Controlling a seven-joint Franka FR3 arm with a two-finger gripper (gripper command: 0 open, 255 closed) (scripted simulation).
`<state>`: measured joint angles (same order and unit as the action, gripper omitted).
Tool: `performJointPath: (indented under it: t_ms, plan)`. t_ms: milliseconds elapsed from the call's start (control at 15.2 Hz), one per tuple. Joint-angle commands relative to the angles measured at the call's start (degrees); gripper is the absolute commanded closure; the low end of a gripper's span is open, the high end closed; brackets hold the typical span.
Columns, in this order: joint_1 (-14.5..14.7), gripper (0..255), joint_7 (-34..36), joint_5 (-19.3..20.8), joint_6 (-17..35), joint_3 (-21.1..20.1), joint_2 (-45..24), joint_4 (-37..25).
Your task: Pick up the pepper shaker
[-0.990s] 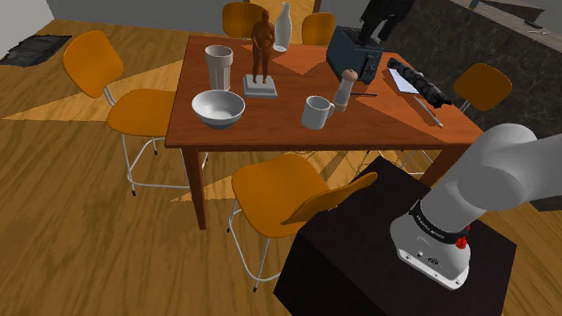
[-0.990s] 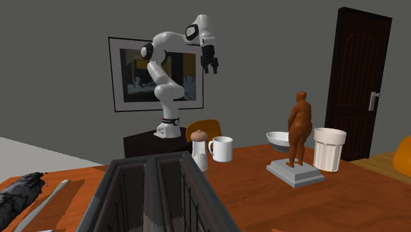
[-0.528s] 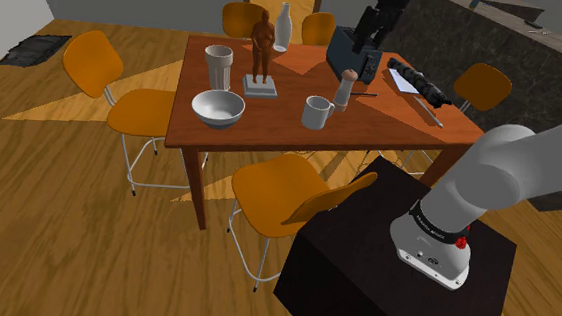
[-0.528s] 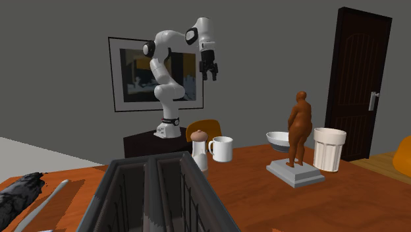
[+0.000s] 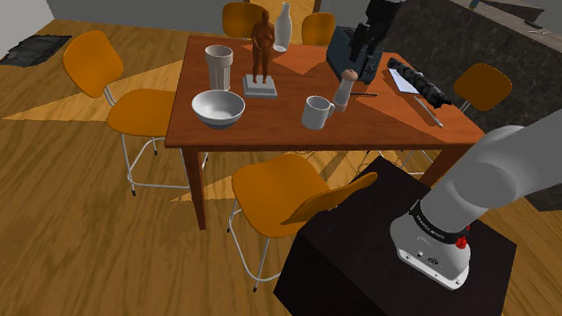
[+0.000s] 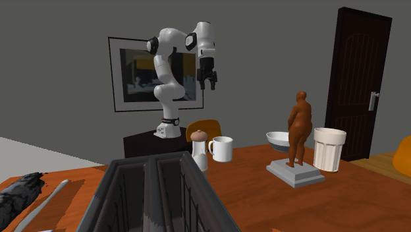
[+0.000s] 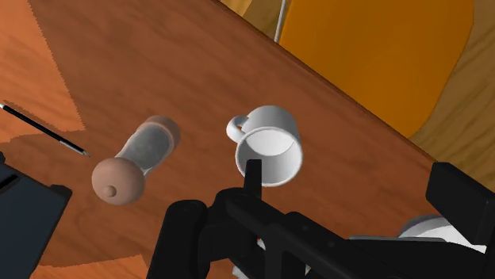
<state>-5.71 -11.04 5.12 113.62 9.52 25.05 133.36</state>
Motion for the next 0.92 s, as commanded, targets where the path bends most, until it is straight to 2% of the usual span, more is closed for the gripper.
performJointPath:
  t_ms: [0, 396, 858]
  plan:
    - [-0.6, 0, -1.7, 0.7, 2.1, 1.4, -3.1, -0.8]
    - [-2.2, 0, -7.0, 1.5, 7.4, 5.3, -13.8, -5.6]
    - [-4.6, 0, -13.6, -0.1, 12.0, 8.8, -27.5, -14.1]
